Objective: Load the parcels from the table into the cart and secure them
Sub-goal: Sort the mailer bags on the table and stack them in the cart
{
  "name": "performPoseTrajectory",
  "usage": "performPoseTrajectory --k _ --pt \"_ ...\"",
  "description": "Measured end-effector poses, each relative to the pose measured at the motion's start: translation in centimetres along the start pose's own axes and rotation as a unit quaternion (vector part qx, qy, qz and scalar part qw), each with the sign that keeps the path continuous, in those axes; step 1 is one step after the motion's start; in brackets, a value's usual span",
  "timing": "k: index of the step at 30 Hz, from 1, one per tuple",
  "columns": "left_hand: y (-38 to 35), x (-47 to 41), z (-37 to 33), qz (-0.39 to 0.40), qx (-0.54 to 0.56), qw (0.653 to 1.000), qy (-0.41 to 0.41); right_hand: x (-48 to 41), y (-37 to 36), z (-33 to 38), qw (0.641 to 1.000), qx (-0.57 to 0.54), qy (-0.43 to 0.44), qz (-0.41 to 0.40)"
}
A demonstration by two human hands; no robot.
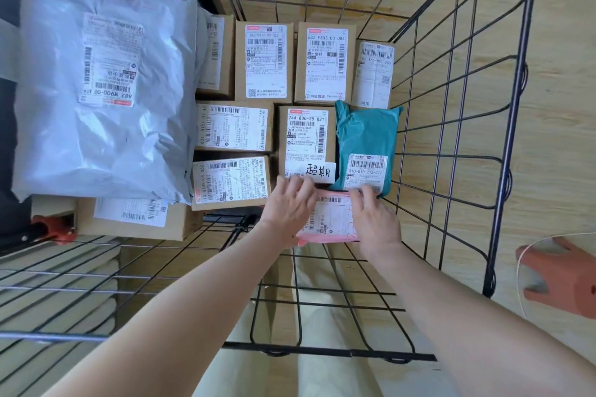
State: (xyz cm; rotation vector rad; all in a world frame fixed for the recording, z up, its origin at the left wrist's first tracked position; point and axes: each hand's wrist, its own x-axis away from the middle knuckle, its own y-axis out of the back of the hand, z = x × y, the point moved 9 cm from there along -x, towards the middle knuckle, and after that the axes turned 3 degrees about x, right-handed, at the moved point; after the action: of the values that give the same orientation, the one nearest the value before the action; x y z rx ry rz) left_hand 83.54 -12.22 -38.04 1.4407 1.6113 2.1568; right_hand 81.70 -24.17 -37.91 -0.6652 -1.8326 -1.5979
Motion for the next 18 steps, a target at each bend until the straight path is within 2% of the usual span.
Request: performPoseTrajectory --k 7,12,18 --pt "-0.1 0.0 -0.7 -0.026 0.076 0.997 -0.009 0.0 -0.4 -0.9 0.999 -0.015 -0.036 -0.007" --pt "0.2 -0.1 -0.8 -0.030 0.096 0.995 0.002 0.5 -0.9 -0.1 0.993 -0.090 -0.071 0.013" --pt "0.4 -0.8 -0.7 0.002 0.097 0.995 0.036 0.5 -1.2 -0.7 0.986 -0.139 -0.087 0.010"
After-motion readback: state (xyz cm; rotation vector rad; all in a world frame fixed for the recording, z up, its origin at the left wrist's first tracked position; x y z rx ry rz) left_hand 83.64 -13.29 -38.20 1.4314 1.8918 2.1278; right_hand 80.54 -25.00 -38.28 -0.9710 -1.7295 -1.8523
